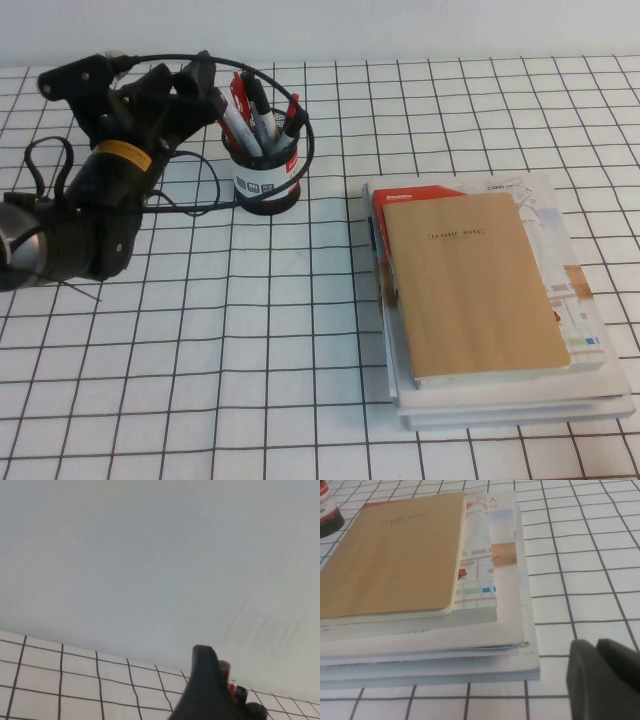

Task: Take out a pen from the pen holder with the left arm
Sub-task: 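Take a marker out of the pen holder and lay it on the table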

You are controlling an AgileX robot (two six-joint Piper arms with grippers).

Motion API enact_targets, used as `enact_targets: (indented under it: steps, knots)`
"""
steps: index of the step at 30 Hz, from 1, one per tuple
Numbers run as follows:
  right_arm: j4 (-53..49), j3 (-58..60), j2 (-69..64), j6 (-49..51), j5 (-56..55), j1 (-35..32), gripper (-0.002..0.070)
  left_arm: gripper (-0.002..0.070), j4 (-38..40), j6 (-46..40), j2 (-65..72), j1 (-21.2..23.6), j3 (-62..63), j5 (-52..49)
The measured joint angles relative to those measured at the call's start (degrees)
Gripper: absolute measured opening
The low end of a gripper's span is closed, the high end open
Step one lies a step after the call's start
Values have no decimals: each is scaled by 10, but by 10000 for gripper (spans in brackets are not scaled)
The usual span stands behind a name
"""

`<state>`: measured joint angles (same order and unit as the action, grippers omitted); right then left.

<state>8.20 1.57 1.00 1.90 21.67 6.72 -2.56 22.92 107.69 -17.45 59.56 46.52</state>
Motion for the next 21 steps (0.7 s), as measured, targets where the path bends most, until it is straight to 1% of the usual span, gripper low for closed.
enact_targets:
  steps: [10,16,18,21]
  knots:
    - [0,0,0,0,0,0,-15,421,2,32,74,10,86,-37]
    - [0,0,0,0,0,0,-15,417,0,37,94,10,111,-48]
    - [0,0,0,0,0,0,-15,403,0,37,98,10,118,-48]
    - [0,0,0,0,0,0,-15,351,0,37,102,10,123,-48]
